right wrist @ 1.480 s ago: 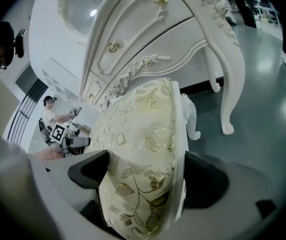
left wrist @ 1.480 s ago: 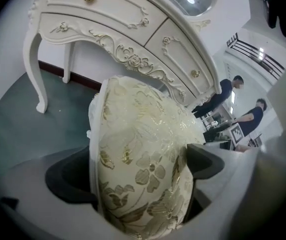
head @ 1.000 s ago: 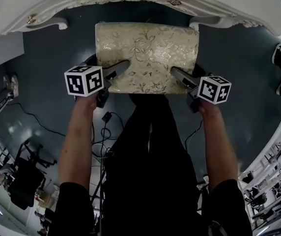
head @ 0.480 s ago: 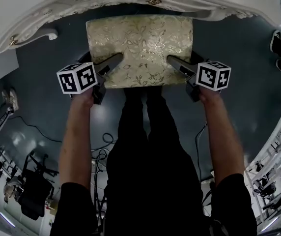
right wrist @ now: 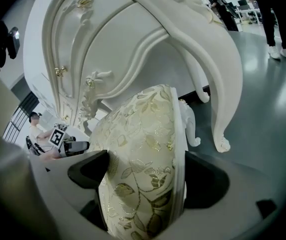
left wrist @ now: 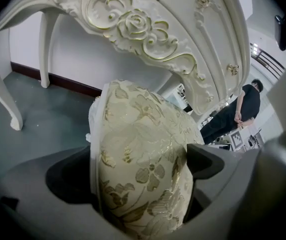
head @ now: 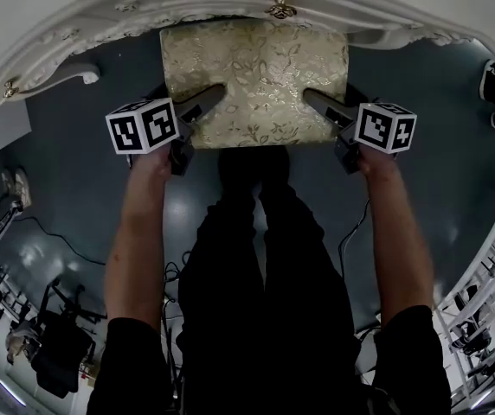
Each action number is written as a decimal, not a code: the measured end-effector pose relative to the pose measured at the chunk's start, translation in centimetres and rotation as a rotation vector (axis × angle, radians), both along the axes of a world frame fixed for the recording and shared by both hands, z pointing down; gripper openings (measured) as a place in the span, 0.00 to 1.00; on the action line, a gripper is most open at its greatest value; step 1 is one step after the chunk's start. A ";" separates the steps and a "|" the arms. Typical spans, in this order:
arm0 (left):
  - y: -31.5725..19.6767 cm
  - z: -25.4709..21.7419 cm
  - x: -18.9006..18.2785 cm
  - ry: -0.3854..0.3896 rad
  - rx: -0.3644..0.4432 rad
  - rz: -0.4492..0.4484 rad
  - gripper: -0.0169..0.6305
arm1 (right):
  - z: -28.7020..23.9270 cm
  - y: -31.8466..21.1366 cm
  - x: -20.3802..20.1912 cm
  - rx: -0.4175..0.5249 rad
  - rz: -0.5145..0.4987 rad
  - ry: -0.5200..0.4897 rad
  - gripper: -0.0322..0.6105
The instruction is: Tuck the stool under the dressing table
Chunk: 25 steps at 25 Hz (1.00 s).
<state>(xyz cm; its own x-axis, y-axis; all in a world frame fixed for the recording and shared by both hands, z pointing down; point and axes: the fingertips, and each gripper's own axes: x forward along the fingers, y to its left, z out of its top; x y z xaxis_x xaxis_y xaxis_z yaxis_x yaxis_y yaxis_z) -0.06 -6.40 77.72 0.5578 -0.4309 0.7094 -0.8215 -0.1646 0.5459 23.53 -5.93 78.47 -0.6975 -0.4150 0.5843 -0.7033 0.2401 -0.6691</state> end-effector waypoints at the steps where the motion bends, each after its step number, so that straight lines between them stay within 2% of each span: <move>1: -1.0 0.6 0.1 0.002 0.004 -0.002 0.91 | 0.6 -1.0 0.0 0.003 0.003 -0.003 0.74; 12: -5.8 3.0 -0.5 0.016 0.040 -0.042 0.91 | 2.7 -6.8 -0.4 0.071 0.017 0.007 0.75; 17: -9.2 3.3 -1.0 -0.001 0.059 -0.033 0.91 | 3.3 -9.7 -1.1 0.074 0.030 -0.022 0.75; 25: -10.4 4.3 -1.6 0.013 0.110 -0.066 0.91 | 3.8 -11.2 -1.2 0.118 0.085 -0.045 0.75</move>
